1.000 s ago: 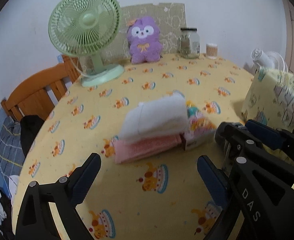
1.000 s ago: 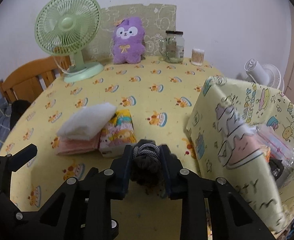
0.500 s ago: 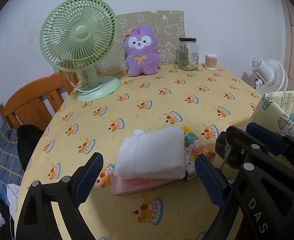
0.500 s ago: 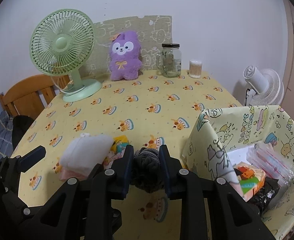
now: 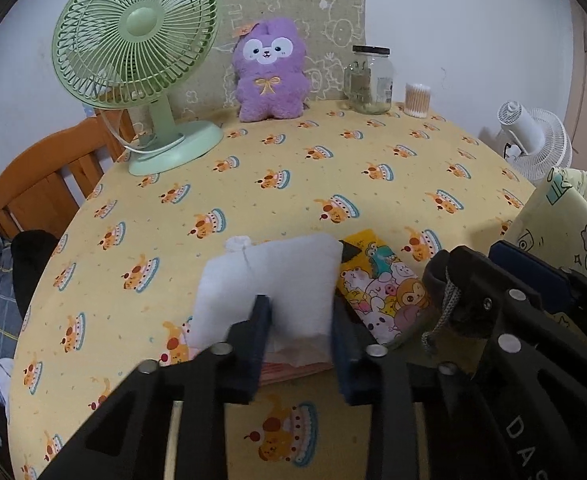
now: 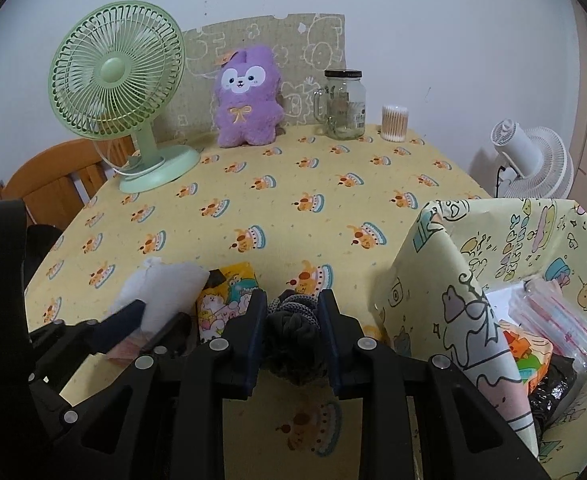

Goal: Organize soft objects
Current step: 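Grasp the white folded towel with the left tool while the right tool holds the pouch, then lift the towel and pouch and carry both toward the gift box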

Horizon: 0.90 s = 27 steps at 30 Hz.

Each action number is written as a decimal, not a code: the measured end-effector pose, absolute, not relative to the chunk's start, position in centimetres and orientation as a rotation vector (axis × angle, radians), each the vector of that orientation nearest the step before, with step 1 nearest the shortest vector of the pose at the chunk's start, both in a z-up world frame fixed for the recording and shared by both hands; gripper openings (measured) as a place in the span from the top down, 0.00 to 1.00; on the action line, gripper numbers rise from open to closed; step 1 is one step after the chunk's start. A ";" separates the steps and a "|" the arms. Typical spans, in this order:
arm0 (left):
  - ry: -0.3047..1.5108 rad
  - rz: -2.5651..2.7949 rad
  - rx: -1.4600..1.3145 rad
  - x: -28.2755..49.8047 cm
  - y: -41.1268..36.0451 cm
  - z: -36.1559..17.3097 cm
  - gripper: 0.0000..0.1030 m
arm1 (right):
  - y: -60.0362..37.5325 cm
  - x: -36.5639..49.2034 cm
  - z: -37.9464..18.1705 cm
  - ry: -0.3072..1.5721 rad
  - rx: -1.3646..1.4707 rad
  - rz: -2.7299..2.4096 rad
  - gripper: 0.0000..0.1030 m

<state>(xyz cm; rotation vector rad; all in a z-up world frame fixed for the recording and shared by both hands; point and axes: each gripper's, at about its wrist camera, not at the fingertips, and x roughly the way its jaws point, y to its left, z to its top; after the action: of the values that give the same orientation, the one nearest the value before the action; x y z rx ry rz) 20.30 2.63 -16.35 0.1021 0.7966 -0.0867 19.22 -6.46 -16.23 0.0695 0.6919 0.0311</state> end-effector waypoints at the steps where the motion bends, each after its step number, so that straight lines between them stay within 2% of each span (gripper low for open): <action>1: 0.796 -0.087 0.103 20.2 2.6 -16.3 0.82 | -6.5 19.2 -16.2 0.692 0.071 0.033 0.71; 2: 0.793 -0.086 0.105 20.1 2.6 -16.2 0.86 | -6.5 19.1 -16.2 0.692 0.073 0.036 0.71; 5: 0.789 -0.086 0.104 19.7 2.7 -16.0 0.88 | -6.5 18.9 -16.0 0.691 0.078 0.046 0.71; 27: 0.715 -0.063 0.081 14.2 2.7 -12.9 0.88 | -6.5 14.2 -13.8 0.648 0.082 0.091 0.71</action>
<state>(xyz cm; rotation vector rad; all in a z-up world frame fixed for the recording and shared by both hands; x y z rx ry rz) 14.17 2.67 -12.95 0.0809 0.7155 -0.0633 14.23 -6.50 -13.85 0.0824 0.6481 0.0910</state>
